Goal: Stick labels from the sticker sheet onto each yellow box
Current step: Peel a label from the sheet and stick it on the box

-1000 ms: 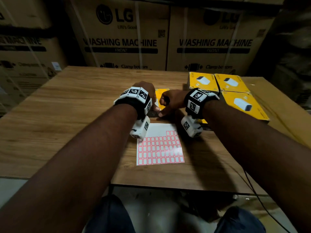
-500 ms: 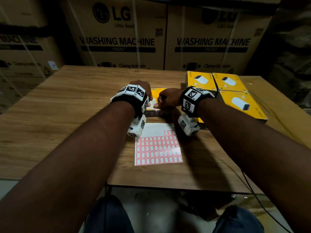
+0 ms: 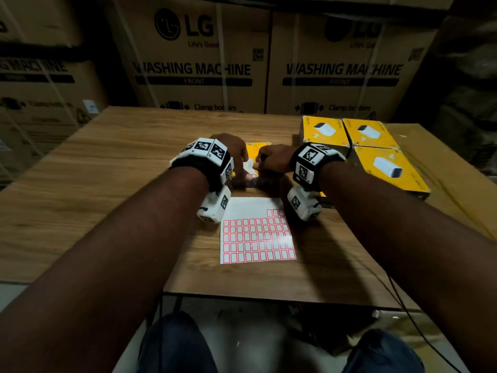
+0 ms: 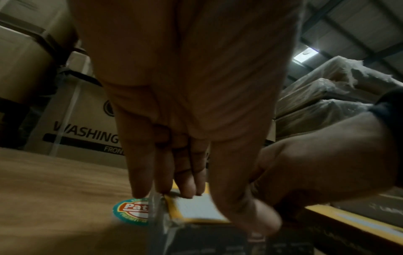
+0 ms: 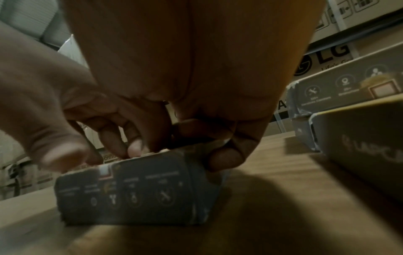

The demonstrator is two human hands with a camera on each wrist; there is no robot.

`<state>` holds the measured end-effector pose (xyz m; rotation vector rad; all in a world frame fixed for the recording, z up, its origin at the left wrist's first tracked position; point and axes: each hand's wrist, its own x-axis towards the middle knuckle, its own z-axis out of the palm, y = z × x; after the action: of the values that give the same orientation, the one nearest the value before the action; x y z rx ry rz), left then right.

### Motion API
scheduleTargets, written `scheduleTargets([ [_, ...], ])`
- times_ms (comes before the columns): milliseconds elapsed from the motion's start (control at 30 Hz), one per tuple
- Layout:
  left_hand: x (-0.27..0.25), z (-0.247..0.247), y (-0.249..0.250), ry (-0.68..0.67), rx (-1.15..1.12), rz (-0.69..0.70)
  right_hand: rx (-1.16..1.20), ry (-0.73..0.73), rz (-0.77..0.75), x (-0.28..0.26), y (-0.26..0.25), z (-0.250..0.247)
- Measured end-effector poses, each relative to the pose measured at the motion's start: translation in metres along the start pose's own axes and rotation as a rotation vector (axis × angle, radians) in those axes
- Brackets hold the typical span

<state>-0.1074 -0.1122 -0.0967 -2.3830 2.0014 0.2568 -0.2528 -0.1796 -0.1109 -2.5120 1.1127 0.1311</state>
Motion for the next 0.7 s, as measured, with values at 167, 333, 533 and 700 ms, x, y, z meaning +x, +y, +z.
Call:
scheduleTargets([
  [167, -0.002, 0.016, 0.013, 0.146, 0.173, 0.031, 0.220, -0.025, 0.018, 0.004, 0.002, 0.002],
  [333, -0.008, 0.012, 0.018, 0.139, 0.216, 0.065, 0.246, -0.080, -0.003, 0.003, 0.008, 0.003],
  [533, -0.012, 0.003, 0.013, 0.096, 0.266, 0.100, 0.020, -0.063, -0.014, -0.001, 0.004, 0.001],
  [700, -0.008, -0.005, 0.011, -0.010, 0.223, 0.090, -0.113, 0.019, -0.043, -0.004, -0.002, 0.006],
])
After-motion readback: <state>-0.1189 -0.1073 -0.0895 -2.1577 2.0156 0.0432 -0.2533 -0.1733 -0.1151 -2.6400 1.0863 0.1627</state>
